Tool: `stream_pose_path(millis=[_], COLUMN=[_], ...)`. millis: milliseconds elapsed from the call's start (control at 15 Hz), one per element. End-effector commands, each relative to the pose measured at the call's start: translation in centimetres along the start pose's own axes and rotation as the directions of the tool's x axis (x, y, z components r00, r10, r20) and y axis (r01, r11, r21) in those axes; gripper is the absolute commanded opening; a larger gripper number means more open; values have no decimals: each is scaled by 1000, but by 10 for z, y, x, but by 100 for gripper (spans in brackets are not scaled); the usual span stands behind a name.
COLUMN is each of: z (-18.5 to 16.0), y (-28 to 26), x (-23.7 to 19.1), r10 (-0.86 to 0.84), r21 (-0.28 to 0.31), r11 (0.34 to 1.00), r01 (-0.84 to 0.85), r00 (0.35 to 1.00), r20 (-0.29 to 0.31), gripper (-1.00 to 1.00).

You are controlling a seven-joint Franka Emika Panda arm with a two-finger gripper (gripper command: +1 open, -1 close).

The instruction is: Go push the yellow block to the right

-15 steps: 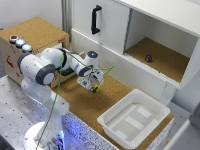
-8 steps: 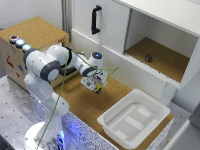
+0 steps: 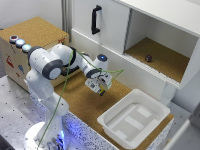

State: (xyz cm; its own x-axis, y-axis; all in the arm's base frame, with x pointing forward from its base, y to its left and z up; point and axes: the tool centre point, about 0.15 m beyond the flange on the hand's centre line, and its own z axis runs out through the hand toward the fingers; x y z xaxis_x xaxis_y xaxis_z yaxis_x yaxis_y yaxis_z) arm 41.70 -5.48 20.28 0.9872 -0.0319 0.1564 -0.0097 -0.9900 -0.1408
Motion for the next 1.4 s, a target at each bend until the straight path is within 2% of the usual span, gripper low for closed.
stream_pose_path(millis=[0, 200, 333, 600, 733, 800, 933, 1333], z=[-10, -10, -12, -24, -21, -19, -18, -18], y=[7, -2, -3, 1, 2, 3, 7, 18], x=[-1, -9, -16, -28, -30, -31, -33, -41], r10=[-22, -28, -20, 41, 54, 60, 73, 109], r21=[69, 61, 8, -246, -295, -287, -306, -268], r11=[997, 998, 1000, 968, 953, 955, 948, 956], r01=[21, 27, 20, -56, -72, -75, -89, -119], r00=[1000, 999, 1000, 997, 996, 996, 995, 993], r20=[9, 15, 11, -65, -70, -63, -63, -50], gripper=[-100, -100, -100, -100, -100, -100, -100, -100])
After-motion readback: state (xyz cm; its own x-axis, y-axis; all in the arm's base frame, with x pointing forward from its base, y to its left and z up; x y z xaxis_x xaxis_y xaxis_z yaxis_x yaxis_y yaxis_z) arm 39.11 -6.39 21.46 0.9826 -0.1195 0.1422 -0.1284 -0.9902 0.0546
